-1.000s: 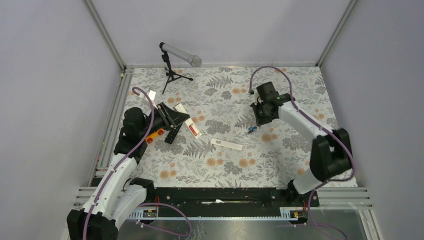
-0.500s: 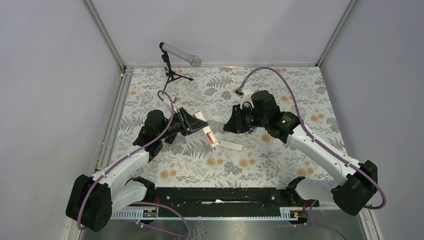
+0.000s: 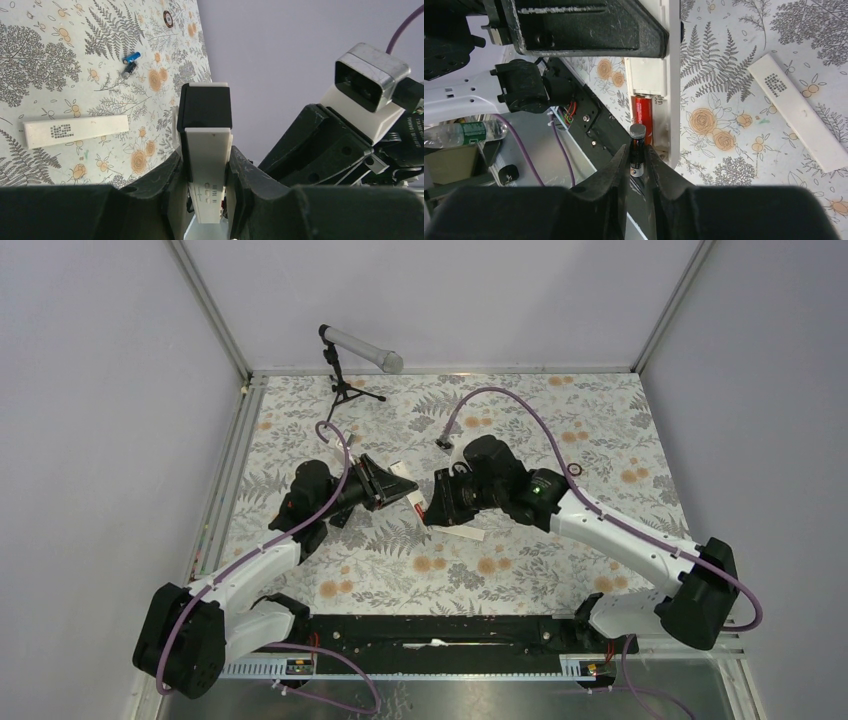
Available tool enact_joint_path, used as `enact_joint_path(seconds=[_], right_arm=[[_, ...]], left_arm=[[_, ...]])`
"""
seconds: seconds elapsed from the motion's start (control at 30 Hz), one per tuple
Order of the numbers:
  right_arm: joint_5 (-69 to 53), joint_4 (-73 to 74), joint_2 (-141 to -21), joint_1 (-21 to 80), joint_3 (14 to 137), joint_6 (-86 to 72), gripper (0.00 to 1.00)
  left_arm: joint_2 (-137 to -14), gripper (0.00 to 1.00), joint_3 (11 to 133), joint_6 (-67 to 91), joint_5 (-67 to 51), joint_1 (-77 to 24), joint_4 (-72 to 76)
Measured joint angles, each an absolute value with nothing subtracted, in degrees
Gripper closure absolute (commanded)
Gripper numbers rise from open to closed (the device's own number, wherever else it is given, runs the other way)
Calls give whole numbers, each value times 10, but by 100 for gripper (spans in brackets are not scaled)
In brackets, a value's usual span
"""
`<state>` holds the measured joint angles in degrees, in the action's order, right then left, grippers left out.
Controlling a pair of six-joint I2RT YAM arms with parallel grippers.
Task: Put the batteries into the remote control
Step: Load the battery into the remote control.
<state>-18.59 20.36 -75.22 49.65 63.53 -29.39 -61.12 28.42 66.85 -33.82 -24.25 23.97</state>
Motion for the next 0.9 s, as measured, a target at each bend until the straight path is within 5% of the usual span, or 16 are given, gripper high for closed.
enact_joint_path(seconds=[0.9], right_arm=[[-95,291,-795,537,703,-226,75]], left_arm=[[-604,100,283,646,-341,-243,210]])
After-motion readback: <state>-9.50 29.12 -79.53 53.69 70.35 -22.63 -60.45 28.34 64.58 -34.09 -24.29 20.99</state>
